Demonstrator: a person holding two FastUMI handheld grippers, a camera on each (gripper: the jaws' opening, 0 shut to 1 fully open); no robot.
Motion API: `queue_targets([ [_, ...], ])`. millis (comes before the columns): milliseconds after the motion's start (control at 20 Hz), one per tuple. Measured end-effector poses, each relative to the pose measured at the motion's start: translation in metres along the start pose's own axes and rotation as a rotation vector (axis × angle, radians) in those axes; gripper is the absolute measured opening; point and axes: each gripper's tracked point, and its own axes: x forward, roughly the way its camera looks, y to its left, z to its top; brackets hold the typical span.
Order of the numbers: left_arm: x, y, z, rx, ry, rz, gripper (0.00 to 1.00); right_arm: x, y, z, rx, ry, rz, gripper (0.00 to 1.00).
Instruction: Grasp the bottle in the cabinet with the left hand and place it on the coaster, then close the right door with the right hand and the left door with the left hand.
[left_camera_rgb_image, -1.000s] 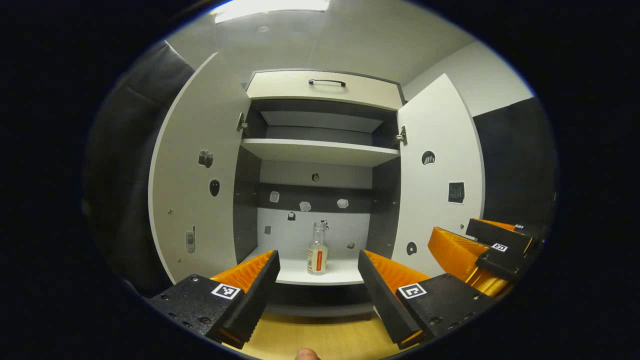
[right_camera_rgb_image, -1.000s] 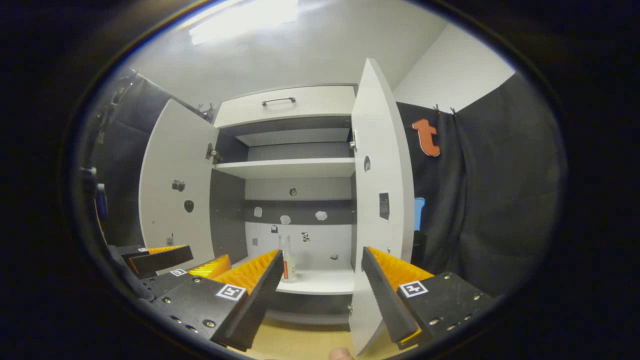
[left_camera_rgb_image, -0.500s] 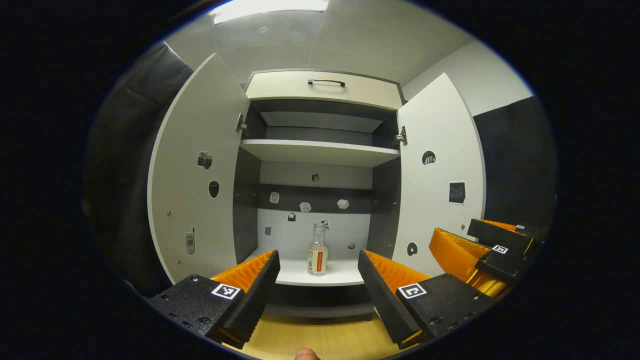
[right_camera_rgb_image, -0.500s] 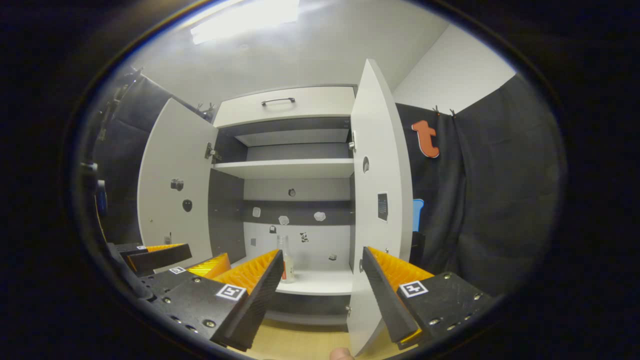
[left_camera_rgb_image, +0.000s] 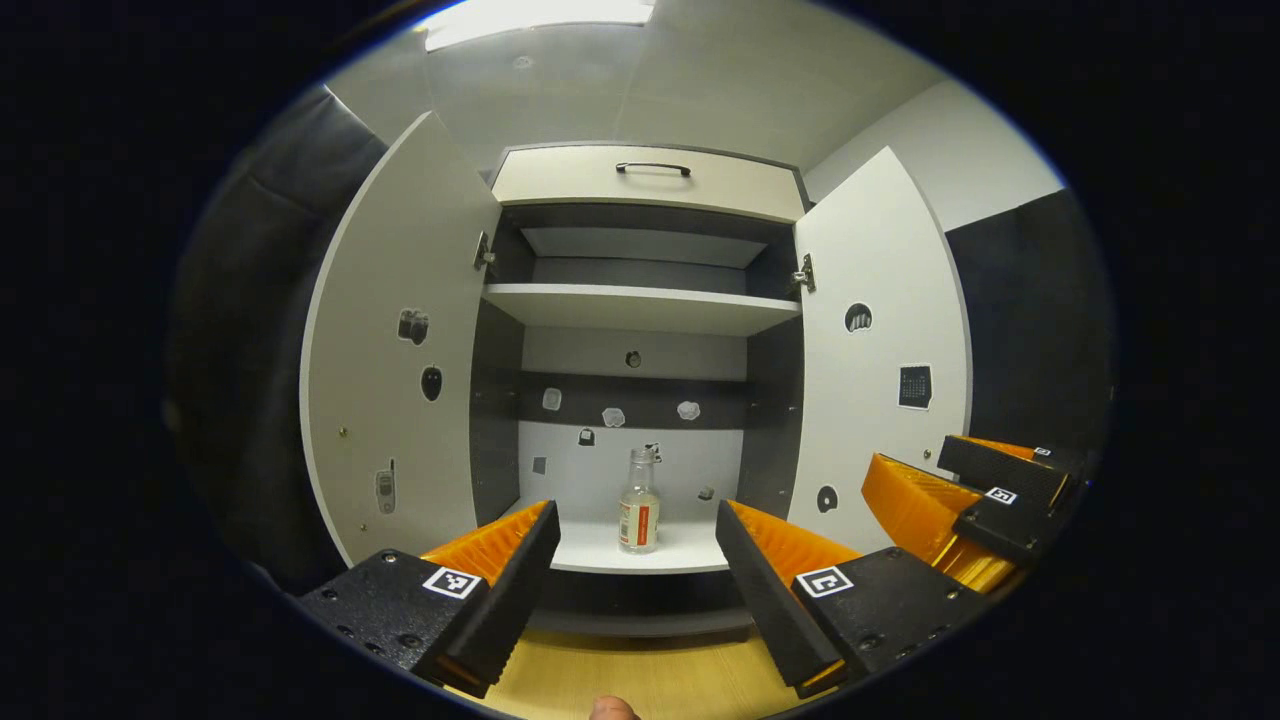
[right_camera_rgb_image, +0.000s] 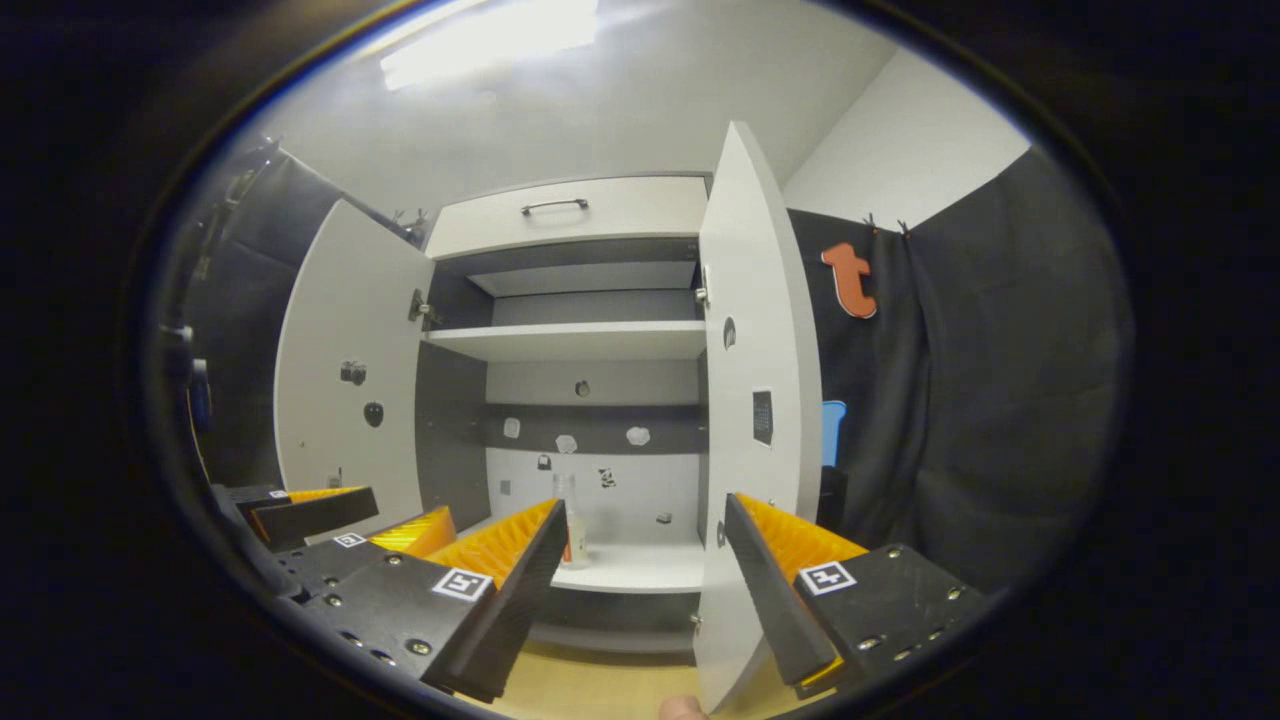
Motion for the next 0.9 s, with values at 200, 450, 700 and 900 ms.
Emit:
queue_targets([
  [200,0.003,-0.001,-0.002,0.004,0.01,-0.012,0.99,-0.002,-0.001,-0.001,0.001,0.003,-0.001,0.92],
  [450,0.022,-0.001,-0.005,0.011,0.035,-0.043,0.99,-0.005,-0.008,-0.002,-0.017,0.004,-0.024,0.92],
  [700,0.058,0.0,-0.01,0.019,0.039,-0.06,0.99,-0.014,-0.025,0.004,-0.021,-0.01,-0.081,0.92],
  [900,0.112,0.005,-0.023,0.038,0.042,-0.062,0.99,-0.024,-0.043,0.007,-0.022,-0.028,-0.159,0.92],
])
